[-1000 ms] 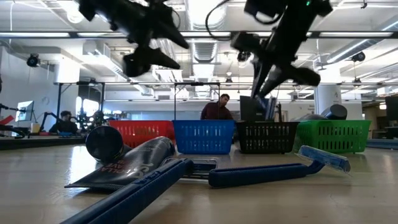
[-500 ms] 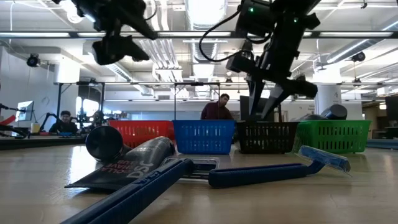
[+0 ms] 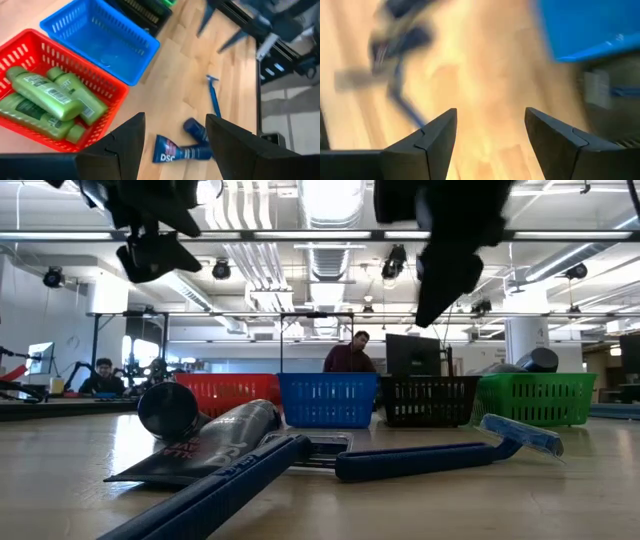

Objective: Pick & Place Travel size toiletries
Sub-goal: Put the blue razor into the black bin

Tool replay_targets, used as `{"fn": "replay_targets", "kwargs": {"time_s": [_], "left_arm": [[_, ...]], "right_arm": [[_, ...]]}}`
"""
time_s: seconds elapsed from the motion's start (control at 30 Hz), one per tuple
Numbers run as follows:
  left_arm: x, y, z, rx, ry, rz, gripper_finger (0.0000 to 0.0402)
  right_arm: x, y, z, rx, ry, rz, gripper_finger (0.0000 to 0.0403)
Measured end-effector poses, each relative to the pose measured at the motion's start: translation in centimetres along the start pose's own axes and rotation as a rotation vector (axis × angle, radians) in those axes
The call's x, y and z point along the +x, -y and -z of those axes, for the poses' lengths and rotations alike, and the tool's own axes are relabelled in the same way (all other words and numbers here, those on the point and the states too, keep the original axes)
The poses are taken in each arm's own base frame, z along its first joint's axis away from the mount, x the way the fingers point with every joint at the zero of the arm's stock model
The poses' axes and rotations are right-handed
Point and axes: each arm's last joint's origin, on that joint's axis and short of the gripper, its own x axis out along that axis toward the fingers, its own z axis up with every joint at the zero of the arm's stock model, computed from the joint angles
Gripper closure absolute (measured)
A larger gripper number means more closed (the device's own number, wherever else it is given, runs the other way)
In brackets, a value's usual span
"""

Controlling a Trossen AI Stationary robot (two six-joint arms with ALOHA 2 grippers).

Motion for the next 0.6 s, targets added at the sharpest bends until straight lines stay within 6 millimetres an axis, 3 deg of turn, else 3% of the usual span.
{"fn": "replay_targets", "kwargs": {"time_s": [0.13, 0.27, 0.37, 0.6], "left_arm": [[-0.5, -0.1, 0.5, 0.022, -0.006, 0.029, 0.0188], [-0.6, -0.5, 0.9, 0.008, -0.01, 0.026, 0.0188], [-0.6, -0.6, 1.1, -0.004, -0.016, 0.024, 0.0188], [-0.6, -0.4, 1.3, 0.0, -0.041, 0.049, 0.0188]], "right_arm": [[1.8, -5.0, 1.8, -0.376, -0.046, -0.04, 0.018], [3.7, -8.4, 2.4, -0.547, -0.098, -0.072, 0.0188], [5.2, -9.7, 2.0, -0.564, -0.139, -0.064, 0.0191], [8.5, -10.7, 1.8, -0.574, -0.209, -0.056, 0.0207]]}}
